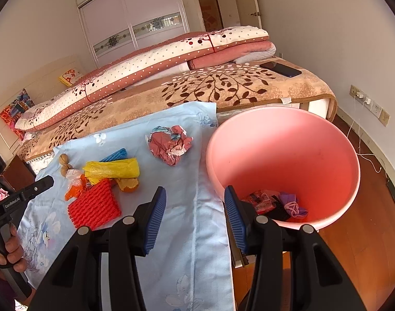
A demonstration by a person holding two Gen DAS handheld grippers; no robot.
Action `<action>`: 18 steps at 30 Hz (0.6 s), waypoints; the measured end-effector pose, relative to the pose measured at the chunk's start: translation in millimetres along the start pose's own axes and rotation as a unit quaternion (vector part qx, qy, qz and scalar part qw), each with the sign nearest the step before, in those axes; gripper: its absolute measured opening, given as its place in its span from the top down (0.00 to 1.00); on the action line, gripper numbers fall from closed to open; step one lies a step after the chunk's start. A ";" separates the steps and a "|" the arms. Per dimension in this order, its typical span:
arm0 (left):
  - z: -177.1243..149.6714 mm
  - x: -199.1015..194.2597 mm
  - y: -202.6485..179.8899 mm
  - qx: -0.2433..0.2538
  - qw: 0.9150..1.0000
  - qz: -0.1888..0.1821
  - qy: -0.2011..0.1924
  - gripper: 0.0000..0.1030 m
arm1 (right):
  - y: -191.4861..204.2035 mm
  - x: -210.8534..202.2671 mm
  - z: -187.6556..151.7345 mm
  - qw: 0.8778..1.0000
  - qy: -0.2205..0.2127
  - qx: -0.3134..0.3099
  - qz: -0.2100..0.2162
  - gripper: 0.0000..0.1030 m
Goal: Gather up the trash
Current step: 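Withdraw both tools from the bucket back over the bedsheet, then grasp the clear plastic wrapper with orange contents using the left tool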
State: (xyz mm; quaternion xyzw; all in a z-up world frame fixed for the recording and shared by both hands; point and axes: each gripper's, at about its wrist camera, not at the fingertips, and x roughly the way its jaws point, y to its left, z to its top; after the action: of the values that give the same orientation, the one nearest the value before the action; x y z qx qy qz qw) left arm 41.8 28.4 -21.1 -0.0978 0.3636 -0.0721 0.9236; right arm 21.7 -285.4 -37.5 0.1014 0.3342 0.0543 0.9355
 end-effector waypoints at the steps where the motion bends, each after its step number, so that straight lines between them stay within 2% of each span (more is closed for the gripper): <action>1: -1.9 1.1 3.0 -0.002 1.000 0.002 0.005 0.73 | 1.1 1.3 -0.4 1.000 0.002 -0.002 0.001 0.55; 9: -1.8 11.4 11.7 -0.031 0.999 -0.011 0.027 0.73 | 8.7 8.6 -3.3 1.000 0.012 -0.012 0.002 0.55; 18: -6.8 27.5 -3.4 0.021 0.999 -0.010 0.049 0.73 | 12.6 15.9 -2.7 1.000 0.020 -0.014 0.002 0.55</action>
State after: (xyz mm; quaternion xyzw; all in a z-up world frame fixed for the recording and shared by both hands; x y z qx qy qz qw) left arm 56.8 18.7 -43.3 -0.0783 0.4062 -0.0936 0.9056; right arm 31.8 -270.0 -46.4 0.0876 0.3521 0.0631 0.9297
